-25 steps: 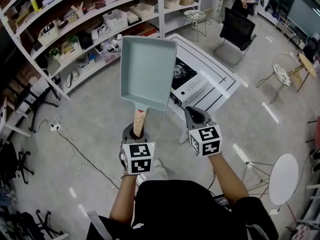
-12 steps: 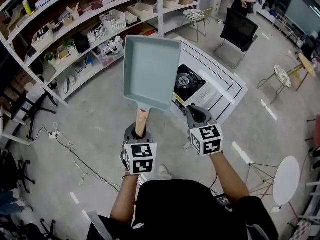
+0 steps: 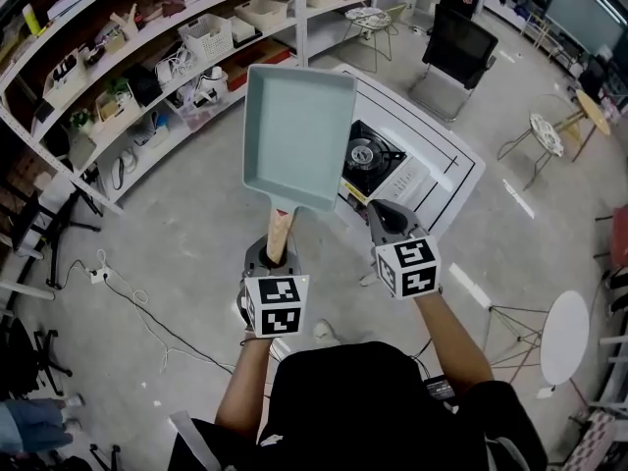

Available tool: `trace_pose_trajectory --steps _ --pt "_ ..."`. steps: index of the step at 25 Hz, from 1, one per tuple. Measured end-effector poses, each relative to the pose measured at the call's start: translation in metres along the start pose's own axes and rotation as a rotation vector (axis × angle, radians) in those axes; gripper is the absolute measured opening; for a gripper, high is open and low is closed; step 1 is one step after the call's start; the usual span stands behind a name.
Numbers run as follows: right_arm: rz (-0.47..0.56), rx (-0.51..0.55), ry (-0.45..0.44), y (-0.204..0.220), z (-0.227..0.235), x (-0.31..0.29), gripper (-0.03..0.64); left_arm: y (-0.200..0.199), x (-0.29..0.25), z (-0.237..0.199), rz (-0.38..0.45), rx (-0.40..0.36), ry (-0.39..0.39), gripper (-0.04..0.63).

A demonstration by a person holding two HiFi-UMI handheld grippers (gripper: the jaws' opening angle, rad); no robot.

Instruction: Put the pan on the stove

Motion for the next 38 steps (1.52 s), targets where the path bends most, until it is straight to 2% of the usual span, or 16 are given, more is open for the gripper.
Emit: trace_pose_trajectory --steps 8,16,32,38 --pt "-0.003 -0.019 0.037 0.006 0.009 0.004 0.002 -0.003 -0.007 0.002 0.003 -0.015 0.029 0.011" --pt "-0.006 -0.044 0.049 0.017 0.038 0.000 0.002 -0.008 -0.032 0.020 -0.007 -0.040 0.034 0.011" --pt "-0.015 -0.091 0.050 0.014 0.126 -0.040 0.002 -0.020 -0.122 0.055 -0.119 -0.103 0.046 0.011" --pt "-0.028 -0.114 0.055 0.020 0.155 -0.048 0.002 -0.021 -0.153 0.067 -0.154 -0.152 0.053 0.011"
Point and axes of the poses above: the fingertips, and each gripper's own axes: x backward along the fingers, z to its right, y out of its underside, the point moved 5 cm from there along x, backward along the fingers, and after that the axes turned 7 degrees about -y, right-handed, at the moved point
